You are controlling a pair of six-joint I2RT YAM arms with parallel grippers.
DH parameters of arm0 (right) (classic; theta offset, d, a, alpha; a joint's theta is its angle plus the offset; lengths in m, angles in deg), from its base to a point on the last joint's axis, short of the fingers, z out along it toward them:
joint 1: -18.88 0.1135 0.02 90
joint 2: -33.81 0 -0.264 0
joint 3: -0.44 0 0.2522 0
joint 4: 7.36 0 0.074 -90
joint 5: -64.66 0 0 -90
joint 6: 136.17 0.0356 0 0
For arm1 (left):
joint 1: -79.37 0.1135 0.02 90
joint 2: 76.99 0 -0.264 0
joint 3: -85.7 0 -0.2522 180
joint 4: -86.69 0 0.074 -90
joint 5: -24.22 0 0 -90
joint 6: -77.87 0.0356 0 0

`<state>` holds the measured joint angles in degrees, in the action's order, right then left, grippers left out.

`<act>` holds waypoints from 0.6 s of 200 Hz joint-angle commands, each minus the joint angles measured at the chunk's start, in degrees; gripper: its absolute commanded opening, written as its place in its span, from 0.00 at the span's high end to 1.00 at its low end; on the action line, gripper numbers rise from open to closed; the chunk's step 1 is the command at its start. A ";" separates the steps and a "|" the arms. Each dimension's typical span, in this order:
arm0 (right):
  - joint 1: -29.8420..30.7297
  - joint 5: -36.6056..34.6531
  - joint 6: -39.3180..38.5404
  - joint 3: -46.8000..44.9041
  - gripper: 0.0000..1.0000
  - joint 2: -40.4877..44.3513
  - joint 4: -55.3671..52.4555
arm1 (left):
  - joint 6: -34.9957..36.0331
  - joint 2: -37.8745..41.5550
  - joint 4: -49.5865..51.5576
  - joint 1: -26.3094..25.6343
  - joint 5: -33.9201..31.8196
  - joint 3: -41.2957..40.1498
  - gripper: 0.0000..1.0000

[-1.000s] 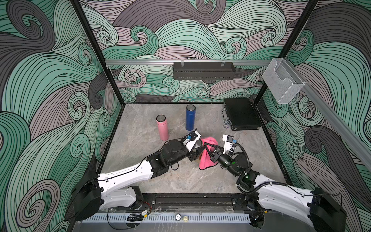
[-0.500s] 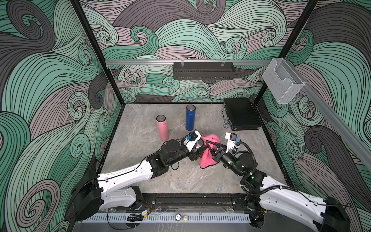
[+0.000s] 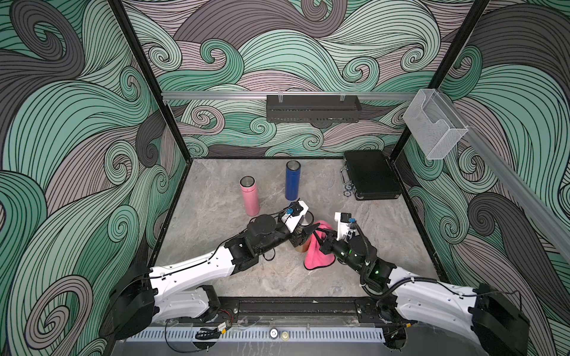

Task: Wipe the surface of the thermos
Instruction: Wipe the dirt from the surface of the thermos.

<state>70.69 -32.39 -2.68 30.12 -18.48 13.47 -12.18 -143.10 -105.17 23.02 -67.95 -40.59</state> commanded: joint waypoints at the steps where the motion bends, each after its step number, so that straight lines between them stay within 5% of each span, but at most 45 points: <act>1: 1.46 0.78 -2.48 5.03 1.00 4.92 -1.25 | -2.11 1.63 -3.33 -0.07 -6.08 3.03 1.00; 30: 2.74 -0.09 -3.03 5.17 1.00 6.28 -1.60 | -3.00 0.85 -1.27 -0.07 -8.92 3.65 1.00; 76: 2.74 -5.58 0.28 -0.96 1.00 -2.99 5.49 | -6.02 0.43 -3.68 -0.54 -13.01 3.44 1.00; 120: 3.79 -3.93 -4.15 5.75 1.00 -1.38 1.65 | -6.66 -1.58 -0.20 -7.17 -34.71 7.82 1.00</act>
<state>73.34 -35.86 -4.23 30.21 -23.00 14.17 -17.28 -144.08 -104.15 19.41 -87.71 -38.45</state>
